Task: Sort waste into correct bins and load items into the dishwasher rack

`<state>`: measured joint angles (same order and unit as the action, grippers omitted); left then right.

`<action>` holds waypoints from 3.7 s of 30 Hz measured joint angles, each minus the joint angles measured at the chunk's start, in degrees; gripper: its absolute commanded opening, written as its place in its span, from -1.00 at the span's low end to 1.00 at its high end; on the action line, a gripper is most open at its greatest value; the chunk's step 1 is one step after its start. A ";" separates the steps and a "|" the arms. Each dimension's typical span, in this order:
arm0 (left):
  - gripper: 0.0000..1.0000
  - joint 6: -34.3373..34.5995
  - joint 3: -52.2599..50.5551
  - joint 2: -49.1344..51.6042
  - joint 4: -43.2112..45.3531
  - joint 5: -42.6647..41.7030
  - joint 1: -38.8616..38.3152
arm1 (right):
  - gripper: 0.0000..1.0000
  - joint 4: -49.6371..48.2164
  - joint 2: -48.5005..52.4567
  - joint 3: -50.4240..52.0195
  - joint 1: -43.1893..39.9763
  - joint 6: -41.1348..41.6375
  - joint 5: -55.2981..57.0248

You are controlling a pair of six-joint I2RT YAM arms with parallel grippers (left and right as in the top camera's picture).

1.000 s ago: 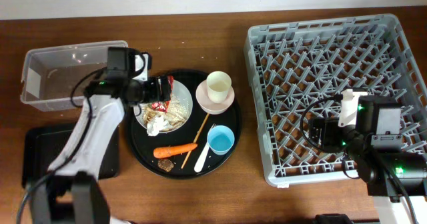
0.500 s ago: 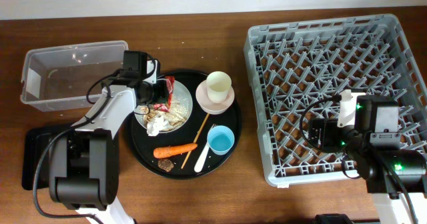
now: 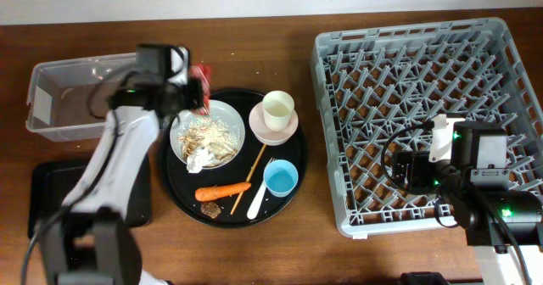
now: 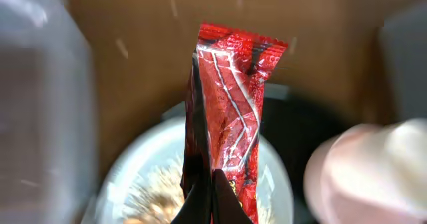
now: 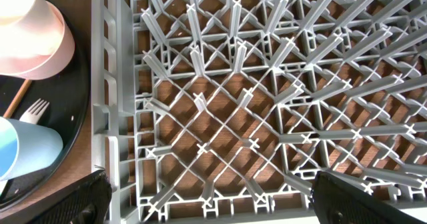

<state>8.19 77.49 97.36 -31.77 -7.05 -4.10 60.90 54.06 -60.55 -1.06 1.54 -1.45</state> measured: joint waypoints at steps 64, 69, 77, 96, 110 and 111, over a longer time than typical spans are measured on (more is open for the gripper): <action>0.47 5.95 3.45 -0.68 2.51 10.93 12.17 | 0.97 2.78 0.22 -0.13 0.00 -0.02 0.15; 0.88 3.19 3.96 5.64 -1.40 9.94 12.11 | 0.97 3.28 0.22 -0.13 0.00 -0.02 0.15; 0.98 1.86 6.01 4.76 -4.31 4.92 13.84 | 0.97 3.39 0.22 -0.15 0.00 0.02 0.15; 0.98 1.62 6.23 8.92 -19.06 3.65 13.60 | 0.97 3.43 0.22 -0.15 0.00 -0.02 0.15; 0.98 -2.45 14.16 8.50 -18.25 1.14 15.93 | 0.97 4.28 0.22 -0.20 0.00 0.02 0.15; 0.98 0.37 14.34 8.48 -21.03 4.37 16.17 | 0.97 4.22 0.24 -0.20 0.00 0.02 0.15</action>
<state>8.56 91.83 105.84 -52.80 -2.68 12.08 65.12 54.30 -60.75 -1.06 1.56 -1.30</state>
